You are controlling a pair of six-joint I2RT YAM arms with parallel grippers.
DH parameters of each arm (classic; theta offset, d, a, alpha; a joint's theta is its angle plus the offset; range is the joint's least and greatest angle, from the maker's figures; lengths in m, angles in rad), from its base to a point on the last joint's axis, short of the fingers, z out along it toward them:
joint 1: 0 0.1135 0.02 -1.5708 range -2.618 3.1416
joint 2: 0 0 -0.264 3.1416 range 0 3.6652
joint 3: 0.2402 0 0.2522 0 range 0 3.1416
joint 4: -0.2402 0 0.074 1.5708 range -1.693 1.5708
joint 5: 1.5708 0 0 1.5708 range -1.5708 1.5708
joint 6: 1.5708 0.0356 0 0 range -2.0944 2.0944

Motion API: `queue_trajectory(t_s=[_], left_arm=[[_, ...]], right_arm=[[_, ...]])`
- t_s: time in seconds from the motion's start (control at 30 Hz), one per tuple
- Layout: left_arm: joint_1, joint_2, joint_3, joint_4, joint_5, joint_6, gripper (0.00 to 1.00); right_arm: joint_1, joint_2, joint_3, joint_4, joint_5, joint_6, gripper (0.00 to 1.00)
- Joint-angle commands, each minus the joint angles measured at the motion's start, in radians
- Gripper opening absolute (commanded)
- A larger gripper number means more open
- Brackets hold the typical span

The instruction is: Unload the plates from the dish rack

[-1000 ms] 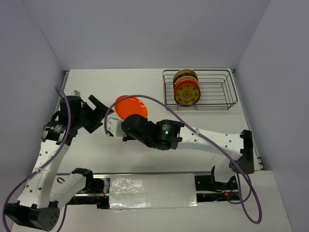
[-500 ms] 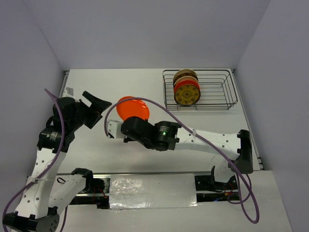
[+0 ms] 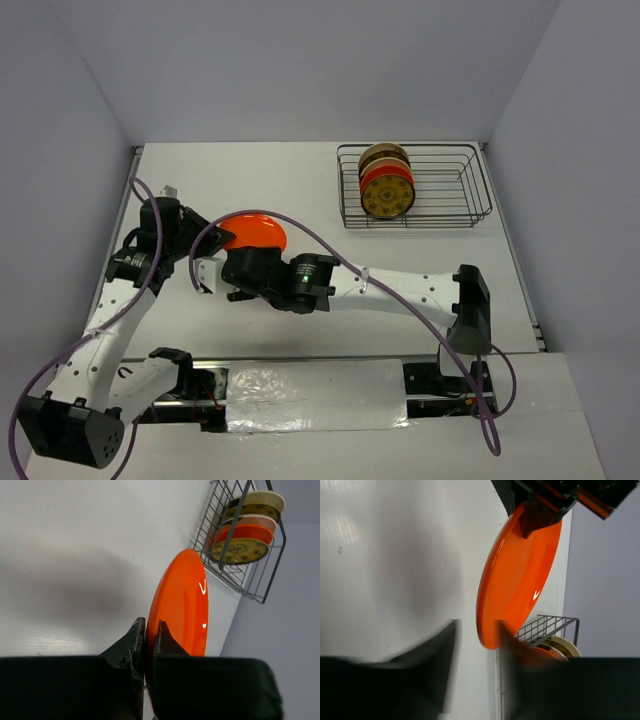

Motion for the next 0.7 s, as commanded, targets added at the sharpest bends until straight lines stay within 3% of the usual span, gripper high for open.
queue_trajectory(t_s=[0.0, 0.03, 0.13, 0.23, 0.27, 0.4, 0.47, 0.53, 0.63, 0.67], left_arm=[[0.002, 0.022, -0.012, 0.092, -0.124, -0.007, 0.00], [0.003, 0.028, -0.038, 0.159, -0.147, 0.009, 0.00], [0.018, 0.076, -0.113, 0.311, -0.201, 0.023, 0.00], [0.081, 0.185, -0.182, 0.600, -0.198, 0.003, 0.00], [0.110, 0.226, -0.189, 0.738, -0.195, 0.000, 0.00], [0.150, 0.518, -0.140, 0.970, -0.126, 0.006, 0.00], [0.180, 0.628, -0.127, 1.056, -0.085, 0.013, 0.01], [0.192, 0.683, -0.107, 1.123, -0.081, 0.014, 0.14], [0.196, 0.769, -0.094, 1.152, -0.107, 0.016, 0.23], [0.198, 0.806, -0.087, 1.150, -0.106, 0.014, 0.28]], right_arm=[[-0.017, -0.061, -0.021, 0.089, -0.047, 0.061, 0.69], [-0.046, -0.103, -0.071, 0.124, -0.067, 0.091, 0.99], [-0.111, -0.208, -0.235, 0.248, -0.080, 0.208, 1.00], [-0.157, -0.378, -0.410, 0.401, -0.029, 0.376, 1.00], [-0.203, -0.459, -0.438, 0.406, -0.049, 0.432, 1.00], [-0.362, -0.645, -0.596, 0.411, -0.127, 0.773, 1.00], [-0.448, -0.743, -0.643, 0.406, -0.190, 0.821, 1.00], [-0.482, -0.806, -0.703, 0.411, -0.239, 0.824, 1.00], [-0.571, -0.814, -0.730, 0.365, -0.239, 0.870, 1.00], [-0.652, -0.805, -0.734, 0.353, -0.259, 0.913, 1.00]])
